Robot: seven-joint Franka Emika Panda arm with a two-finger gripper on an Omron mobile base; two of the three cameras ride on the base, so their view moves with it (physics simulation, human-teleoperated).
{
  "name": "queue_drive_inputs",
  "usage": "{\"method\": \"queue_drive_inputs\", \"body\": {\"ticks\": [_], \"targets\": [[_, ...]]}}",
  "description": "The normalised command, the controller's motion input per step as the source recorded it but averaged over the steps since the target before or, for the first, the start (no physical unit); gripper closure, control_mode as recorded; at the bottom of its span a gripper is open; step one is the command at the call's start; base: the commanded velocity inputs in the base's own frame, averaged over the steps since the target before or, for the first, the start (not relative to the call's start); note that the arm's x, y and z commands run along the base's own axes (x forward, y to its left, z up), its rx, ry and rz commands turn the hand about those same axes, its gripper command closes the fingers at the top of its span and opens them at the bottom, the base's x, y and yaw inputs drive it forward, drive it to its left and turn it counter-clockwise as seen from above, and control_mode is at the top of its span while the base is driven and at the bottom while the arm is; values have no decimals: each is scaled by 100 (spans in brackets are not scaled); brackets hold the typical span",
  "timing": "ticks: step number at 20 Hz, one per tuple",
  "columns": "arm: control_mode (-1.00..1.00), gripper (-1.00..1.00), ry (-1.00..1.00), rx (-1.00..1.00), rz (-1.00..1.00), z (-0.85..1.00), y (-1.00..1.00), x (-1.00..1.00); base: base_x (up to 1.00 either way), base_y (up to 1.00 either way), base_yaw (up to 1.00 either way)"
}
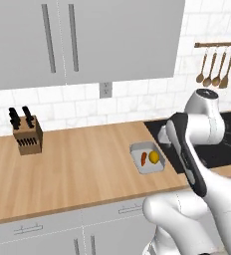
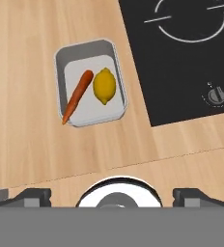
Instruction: Take the meat container that has the shrimp and place it on the second highest rack of the freezer. Then take the vegetable container that has the carrot and lemon and place it on the highest rack of the freezer.
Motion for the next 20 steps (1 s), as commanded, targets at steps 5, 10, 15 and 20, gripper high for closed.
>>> {"method": "queue_drive_inputs", "body": {"ticks": [5, 10, 15, 20], "targets": [[-100, -100, 13, 0, 0, -16, -4, 31, 0, 0, 0], [-100, -100, 0, 0, 0, -63, 0, 10, 0, 0, 0], [-100, -100, 0, 0, 0, -49, 0, 34, 0, 0, 0], [-100, -100, 7, 0, 0, -29, -22, 49, 0, 0, 0]]}}
